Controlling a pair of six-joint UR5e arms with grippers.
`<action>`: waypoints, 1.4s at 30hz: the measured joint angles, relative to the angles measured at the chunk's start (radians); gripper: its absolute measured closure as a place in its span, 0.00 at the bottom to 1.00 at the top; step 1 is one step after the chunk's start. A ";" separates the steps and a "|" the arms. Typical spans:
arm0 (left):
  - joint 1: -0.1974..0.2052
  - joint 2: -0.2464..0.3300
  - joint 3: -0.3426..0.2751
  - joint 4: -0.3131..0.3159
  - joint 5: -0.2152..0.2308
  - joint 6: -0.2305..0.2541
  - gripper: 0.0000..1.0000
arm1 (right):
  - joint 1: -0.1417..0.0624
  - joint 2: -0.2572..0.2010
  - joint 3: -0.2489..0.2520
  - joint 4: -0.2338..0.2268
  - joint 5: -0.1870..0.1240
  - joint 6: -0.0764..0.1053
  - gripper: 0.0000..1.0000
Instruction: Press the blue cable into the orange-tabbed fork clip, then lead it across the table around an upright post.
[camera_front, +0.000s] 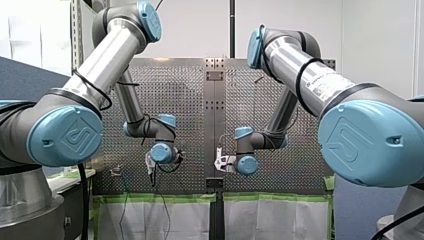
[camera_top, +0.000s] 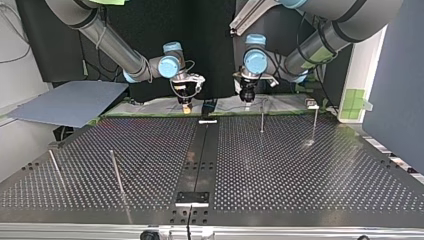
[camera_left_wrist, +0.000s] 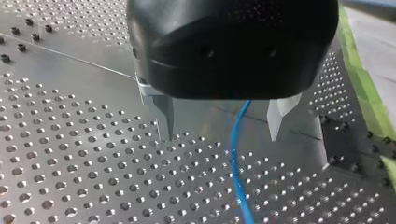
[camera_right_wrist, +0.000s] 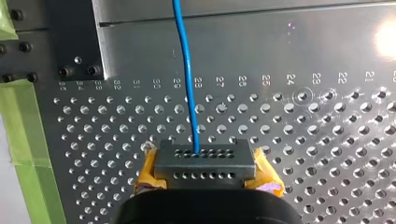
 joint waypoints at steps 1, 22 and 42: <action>0.000 0.000 0.004 0.000 -0.002 0.003 0.00 | 0.000 0.000 0.000 0.000 0.000 -0.001 1.00; 0.005 -0.093 0.150 -0.064 -0.035 0.020 0.00 | 0.006 0.002 -0.010 0.008 -0.001 -0.019 1.00; -0.005 -0.093 0.153 -0.097 -0.087 0.109 0.89 | 0.010 0.004 -0.010 0.014 0.000 -0.019 1.00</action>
